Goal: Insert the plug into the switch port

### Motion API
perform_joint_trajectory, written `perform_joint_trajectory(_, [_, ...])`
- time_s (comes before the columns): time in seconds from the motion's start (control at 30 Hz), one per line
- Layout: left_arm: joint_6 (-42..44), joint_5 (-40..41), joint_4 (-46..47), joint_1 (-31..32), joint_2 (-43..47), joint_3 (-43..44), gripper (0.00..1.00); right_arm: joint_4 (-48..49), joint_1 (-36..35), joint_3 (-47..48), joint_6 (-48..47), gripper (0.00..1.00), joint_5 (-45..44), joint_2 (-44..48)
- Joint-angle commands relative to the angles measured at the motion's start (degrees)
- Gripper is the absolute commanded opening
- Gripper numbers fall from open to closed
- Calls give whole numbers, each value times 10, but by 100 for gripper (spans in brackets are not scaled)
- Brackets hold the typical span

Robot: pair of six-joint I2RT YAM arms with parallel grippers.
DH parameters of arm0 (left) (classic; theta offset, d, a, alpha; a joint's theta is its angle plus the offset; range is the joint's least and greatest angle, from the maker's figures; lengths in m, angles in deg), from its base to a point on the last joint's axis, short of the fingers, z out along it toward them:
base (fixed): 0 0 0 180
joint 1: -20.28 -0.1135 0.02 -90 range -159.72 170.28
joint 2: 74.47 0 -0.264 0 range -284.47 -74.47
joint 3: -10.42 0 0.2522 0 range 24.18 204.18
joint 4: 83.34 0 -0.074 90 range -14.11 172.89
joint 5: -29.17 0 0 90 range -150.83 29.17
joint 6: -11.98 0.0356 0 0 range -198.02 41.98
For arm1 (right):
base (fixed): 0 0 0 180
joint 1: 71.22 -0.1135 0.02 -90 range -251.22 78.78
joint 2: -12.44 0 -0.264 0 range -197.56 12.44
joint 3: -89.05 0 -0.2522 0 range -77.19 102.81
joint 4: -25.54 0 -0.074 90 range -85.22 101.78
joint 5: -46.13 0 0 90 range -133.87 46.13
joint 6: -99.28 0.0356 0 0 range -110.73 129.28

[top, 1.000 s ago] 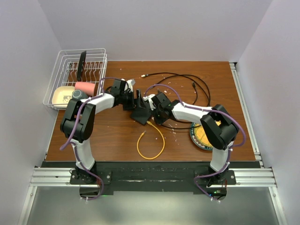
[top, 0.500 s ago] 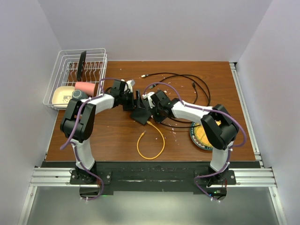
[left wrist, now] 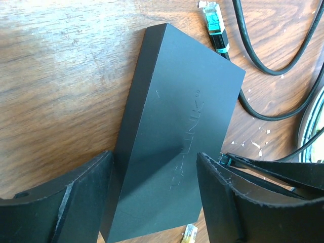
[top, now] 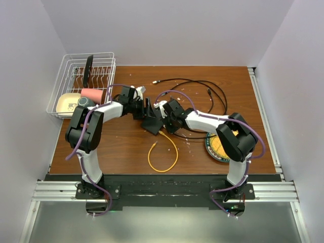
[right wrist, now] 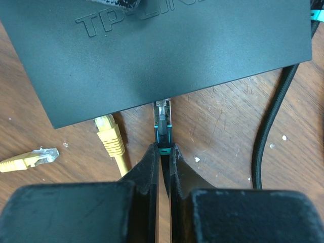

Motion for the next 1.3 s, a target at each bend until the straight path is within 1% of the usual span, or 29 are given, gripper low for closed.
perform_joint_trajectory(0.0, [1,-67,34,7,-7,-11,69,91,-7,-10,-10,0,18,7])
perform_joint_trajectory(0.33, [2,-89,53,10,-5,-24,68,106,-7,-2,-15,0,53,1])
perform_joint_trajectory(0.37, [3,-90,57,10,-3,-25,68,105,-7,-2,-15,0,55,1])
perform_joint_trajectory(0.4, [4,-90,59,10,0,-26,69,102,-8,-1,-34,0,57,0])
perform_joint_trajectory(0.57, [5,-91,67,10,9,-30,75,83,-7,11,-39,0,65,-16])
perform_joint_trajectory(0.77, [-2,-92,67,10,12,-31,77,65,-7,20,-38,0,33,-24])
perform_joint_trajectory(0.8, [-2,-95,85,10,12,-31,78,67,-8,19,-36,0,32,-23])
perform_joint_trajectory(0.9, [-2,-101,89,10,12,-31,78,63,-8,30,-25,0,21,-31])
perform_joint_trajectory(1.0, [1,-106,88,10,12,-32,76,49,-8,47,-23,0,12,-40])
perform_joint_trajectory(1.1, [4,-121,94,11,9,-35,72,55,-7,47,-5,0,14,-39])
perform_joint_trajectory(1.13, [5,-125,94,11,8,-35,68,57,-7,47,-4,0,17,-37])
perform_joint_trajectory(1.27, [17,-148,94,16,1,-33,61,63,-7,52,-4,0,29,-28])
